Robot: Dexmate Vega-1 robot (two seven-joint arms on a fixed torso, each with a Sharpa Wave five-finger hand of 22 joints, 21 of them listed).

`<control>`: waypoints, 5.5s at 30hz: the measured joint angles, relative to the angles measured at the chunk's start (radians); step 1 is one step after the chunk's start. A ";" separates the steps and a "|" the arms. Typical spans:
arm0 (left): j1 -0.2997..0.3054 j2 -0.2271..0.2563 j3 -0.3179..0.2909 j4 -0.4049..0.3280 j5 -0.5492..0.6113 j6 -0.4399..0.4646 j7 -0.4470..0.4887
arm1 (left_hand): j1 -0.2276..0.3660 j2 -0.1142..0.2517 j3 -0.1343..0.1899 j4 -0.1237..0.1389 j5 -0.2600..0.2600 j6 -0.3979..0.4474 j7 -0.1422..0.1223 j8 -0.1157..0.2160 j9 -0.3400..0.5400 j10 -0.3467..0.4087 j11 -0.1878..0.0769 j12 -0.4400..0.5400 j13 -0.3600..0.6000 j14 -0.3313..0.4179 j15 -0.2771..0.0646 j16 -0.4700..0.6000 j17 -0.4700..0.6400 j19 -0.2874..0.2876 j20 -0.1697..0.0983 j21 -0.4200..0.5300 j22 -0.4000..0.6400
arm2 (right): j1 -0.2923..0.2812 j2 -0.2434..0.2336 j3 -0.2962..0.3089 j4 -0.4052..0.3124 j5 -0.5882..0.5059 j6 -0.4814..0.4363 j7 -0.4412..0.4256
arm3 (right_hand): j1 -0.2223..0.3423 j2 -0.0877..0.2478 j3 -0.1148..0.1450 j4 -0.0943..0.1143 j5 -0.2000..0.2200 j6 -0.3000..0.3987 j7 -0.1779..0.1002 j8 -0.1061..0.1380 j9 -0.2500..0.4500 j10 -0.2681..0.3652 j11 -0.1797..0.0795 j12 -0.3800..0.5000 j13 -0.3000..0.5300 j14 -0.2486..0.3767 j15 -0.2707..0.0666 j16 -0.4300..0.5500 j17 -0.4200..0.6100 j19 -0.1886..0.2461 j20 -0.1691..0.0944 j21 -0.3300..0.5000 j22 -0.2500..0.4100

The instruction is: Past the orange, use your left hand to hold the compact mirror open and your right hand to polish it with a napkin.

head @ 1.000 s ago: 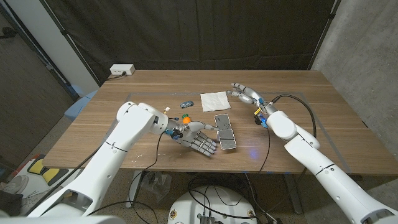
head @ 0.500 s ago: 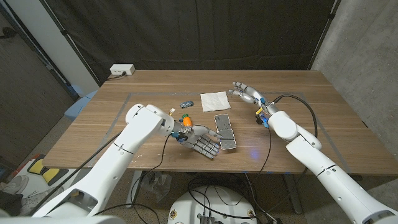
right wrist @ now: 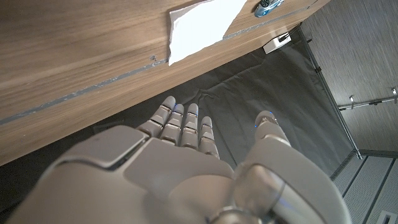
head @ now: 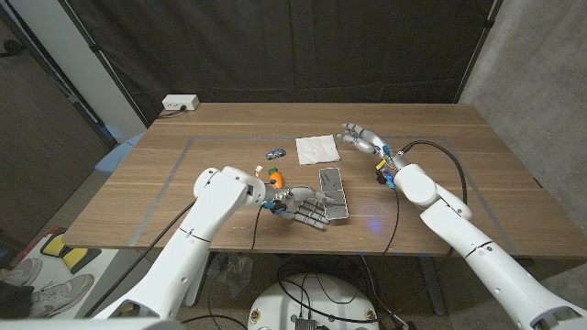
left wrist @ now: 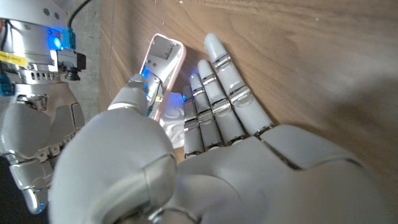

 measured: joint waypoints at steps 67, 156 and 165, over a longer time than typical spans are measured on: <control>0.419 -0.200 -0.191 -0.304 0.093 -0.528 0.348 | 0.055 0.018 0.127 0.002 0.090 0.273 -0.090 0.096 0.085 0.315 -0.023 0.026 0.093 0.291 -0.060 0.042 0.084 -0.018 -0.043 0.004 0.018 | 0.087 0.032 -0.127 -0.108 -0.230 -0.153 0.040 | 0.010 0.000 -0.005 -0.014 0.000 0.012 -0.010 0.000 0.000 -0.010 -0.030 -0.017 0.000 -0.007 -0.011 -0.012 -0.002 0.018 0.000 -0.015 0.000; 0.518 -0.203 -0.359 -0.413 -0.030 -0.524 0.321 | 0.023 -0.044 0.144 -0.007 0.315 0.275 -0.090 0.183 0.136 0.337 -0.025 0.048 0.220 0.313 -0.061 0.085 0.187 -0.027 -0.058 0.078 0.023 | 0.542 0.253 -0.540 0.387 -0.735 -0.573 0.433 | -0.049 -0.071 -0.105 0.003 0.021 -0.193 -0.016 -0.003 0.005 -0.221 -0.026 -0.016 0.000 -0.119 -0.009 -0.001 0.002 0.006 0.002 -0.081 0.004; 0.496 -0.202 -0.367 -0.394 -0.037 -0.516 0.313 | 0.019 -0.048 0.144 -0.007 0.321 0.275 -0.090 0.188 0.136 0.337 -0.025 0.048 0.228 0.313 -0.061 0.085 0.191 -0.033 -0.064 0.081 0.023 | 0.563 0.267 -0.553 0.427 -0.748 -0.574 0.444 | 0.017 -0.046 -0.086 -0.018 0.033 -0.113 -0.026 0.020 0.005 -0.117 -0.039 0.014 0.000 -0.025 -0.048 0.008 -0.003 0.061 -0.004 -0.076 0.004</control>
